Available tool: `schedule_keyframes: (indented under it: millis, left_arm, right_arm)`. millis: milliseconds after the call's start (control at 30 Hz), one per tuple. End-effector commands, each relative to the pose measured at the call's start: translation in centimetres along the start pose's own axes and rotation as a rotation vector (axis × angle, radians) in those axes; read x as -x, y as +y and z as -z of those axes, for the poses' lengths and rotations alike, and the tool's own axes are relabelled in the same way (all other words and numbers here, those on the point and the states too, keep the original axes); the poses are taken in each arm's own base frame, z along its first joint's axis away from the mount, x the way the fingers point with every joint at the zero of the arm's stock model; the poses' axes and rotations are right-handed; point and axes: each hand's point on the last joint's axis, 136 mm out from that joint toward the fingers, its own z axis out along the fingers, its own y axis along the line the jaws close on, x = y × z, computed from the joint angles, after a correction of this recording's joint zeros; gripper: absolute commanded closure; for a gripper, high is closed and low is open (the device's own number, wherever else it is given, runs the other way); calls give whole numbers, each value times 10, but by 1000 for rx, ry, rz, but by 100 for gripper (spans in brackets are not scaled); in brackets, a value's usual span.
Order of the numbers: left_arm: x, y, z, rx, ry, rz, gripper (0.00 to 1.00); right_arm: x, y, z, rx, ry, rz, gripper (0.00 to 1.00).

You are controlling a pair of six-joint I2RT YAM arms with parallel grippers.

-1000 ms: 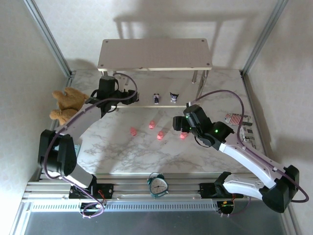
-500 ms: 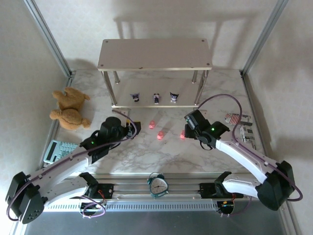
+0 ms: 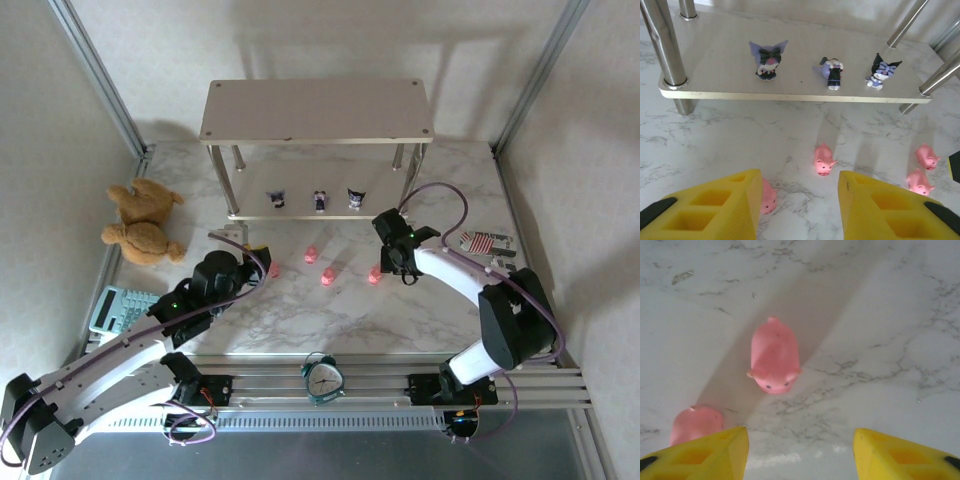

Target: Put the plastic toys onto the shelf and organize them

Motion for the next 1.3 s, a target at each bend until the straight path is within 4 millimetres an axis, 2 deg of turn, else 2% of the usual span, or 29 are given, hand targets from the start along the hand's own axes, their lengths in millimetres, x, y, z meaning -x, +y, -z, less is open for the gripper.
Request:
schedule_keyframes:
  millis: [0, 333, 1067, 1200, 1267]
  left_arm:
    - [10, 2, 4, 26, -22, -4, 55]
    - [16, 6, 5, 53, -36, -29, 53]
    - [13, 10, -2, 77, -21, -45, 54]
    - [14, 10, -2, 77, -23, -44, 54]
    - [14, 10, -2, 78, -22, -43, 55]
  right_arm:
    - [21, 8, -5, 32, -21, 1, 43]
    - [27, 18, -34, 43, 47, 1, 48]
    - [16, 11, -53, 98, 100, -75, 57]
    - [14, 13, -55, 110, 108, -72, 62]
    - [12, 12, -56, 109, 113, -74, 71]
